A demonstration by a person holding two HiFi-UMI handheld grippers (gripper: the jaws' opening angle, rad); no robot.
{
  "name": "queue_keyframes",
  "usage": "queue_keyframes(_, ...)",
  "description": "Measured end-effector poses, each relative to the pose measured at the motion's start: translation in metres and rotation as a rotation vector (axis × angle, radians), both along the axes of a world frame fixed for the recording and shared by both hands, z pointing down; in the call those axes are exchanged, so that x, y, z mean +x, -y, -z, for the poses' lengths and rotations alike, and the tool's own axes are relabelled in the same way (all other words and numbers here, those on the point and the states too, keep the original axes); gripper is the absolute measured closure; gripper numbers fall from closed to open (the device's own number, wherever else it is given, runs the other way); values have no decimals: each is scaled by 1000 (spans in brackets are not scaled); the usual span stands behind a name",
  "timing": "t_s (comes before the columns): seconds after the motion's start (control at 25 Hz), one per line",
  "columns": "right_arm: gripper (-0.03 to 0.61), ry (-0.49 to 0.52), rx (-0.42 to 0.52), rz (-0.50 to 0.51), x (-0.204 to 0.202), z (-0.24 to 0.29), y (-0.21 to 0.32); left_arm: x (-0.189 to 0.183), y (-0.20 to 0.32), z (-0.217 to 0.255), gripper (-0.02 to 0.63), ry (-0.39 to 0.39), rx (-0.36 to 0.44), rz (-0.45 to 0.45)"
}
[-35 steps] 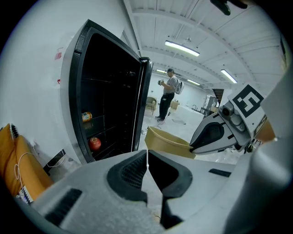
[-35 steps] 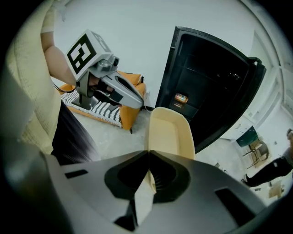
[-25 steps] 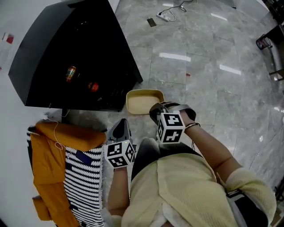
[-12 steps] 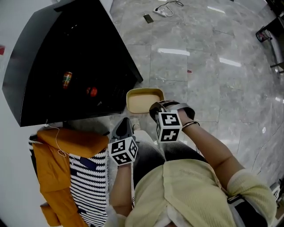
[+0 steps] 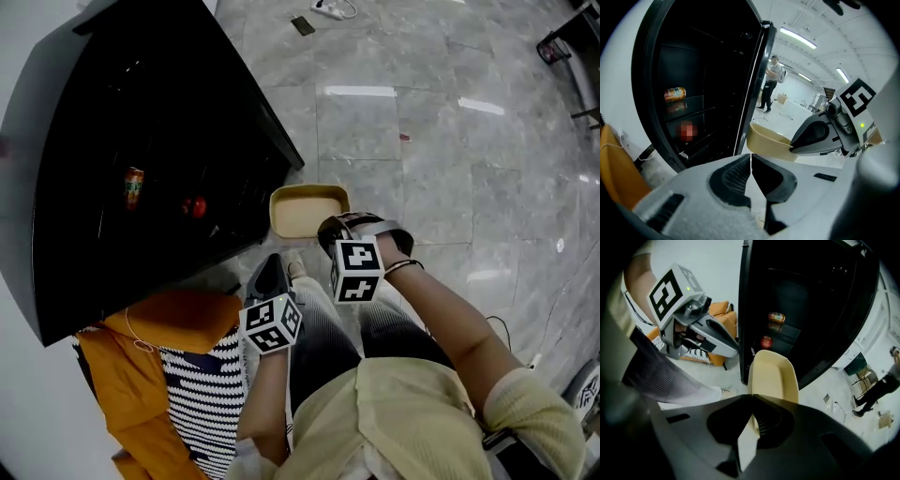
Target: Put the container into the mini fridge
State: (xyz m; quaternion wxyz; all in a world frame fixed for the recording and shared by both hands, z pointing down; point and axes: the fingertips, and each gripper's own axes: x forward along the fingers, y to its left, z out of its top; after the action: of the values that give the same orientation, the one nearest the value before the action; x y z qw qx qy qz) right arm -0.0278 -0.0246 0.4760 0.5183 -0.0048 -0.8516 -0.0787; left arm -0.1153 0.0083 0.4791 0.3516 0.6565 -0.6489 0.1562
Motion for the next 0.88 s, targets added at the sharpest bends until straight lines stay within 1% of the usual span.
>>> queue_keyframes(0.16, 545, 2, -23, -16, -16, -15, 5, -6, 10, -19, 589, -11, -27, -13)
queue_keyframes(0.28, 545, -12, -8, -32, -25, -36, 13, -6, 15, -33, 588, -35, -40, -24)
queue_keyframes(0.48, 545, -26, -16, -39, -42, -65, 26, -9, 22, -61, 589, -72, -88, -40)
queue_keyframes(0.64, 545, -39, -20, -27, -56, -86, 30, -17, 23, -79, 589, -70, -123, -85)
queue_keyframes(0.88, 545, -62, -11, 17, -72, -119, 35, -34, 26, -107, 589, -54, -165, -126)
